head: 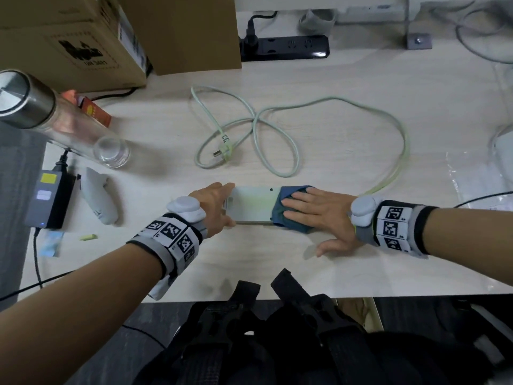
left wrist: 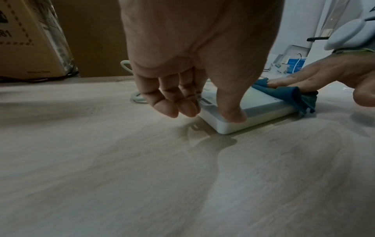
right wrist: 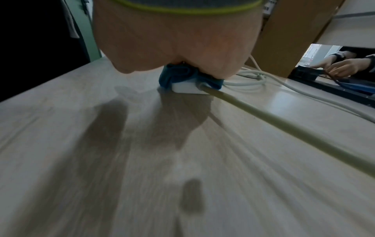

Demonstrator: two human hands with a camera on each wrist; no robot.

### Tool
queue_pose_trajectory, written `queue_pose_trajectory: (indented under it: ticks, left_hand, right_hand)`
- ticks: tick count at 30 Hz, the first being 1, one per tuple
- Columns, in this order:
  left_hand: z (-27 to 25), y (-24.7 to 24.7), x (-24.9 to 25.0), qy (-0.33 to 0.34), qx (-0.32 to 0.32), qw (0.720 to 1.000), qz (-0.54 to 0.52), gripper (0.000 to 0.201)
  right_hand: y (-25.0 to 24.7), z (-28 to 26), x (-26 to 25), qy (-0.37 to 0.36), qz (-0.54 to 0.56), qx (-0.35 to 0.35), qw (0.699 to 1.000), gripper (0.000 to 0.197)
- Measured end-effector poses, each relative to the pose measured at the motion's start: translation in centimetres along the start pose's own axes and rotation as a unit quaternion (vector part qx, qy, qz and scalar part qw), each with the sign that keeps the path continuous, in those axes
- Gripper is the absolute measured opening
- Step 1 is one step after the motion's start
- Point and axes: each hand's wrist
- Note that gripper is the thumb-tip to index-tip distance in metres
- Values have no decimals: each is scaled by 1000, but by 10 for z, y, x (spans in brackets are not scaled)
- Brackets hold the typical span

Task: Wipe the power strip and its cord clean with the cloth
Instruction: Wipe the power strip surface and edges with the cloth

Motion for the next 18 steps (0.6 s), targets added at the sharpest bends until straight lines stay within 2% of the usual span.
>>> queue_pose_trajectory:
  ticks: [3, 7, 10, 12, 15, 18]
  left_hand:
    - [1, 0, 0, -3, -1, 1000, -7, 82]
    - [5, 0, -1, 7, -5, 1000, -14, 62]
    - [5, -1, -3, 9, -1, 1000, -11, 59]
    - [3, -1, -4, 12, 9, 1000, 4, 62]
    - [0, -1, -4, 5, 13, 1000, 13, 79]
    - [-2, -3, -2, 4, 9, 1000, 10, 83]
  right_hand:
    - [-8, 30, -13, 8, 3, 15, 1000, 97]
    - [-16, 91, -41, 44, 9, 59, 997, 102]
    - [-23, 110, -47, 58, 0, 62, 996, 103]
    - [-24, 95, -41, 60, 7, 42, 997, 102]
    - [-15, 40, -25, 57, 11, 15, 998, 99]
    - [-4, -8, -11, 54, -1, -9, 999, 98]
Point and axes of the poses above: each hand's wrist, its own z-axis towards the middle knuckle, its own y-axis out of the palm, x = y × z, and after that the axes turned 4 degrees about -y, right-handed
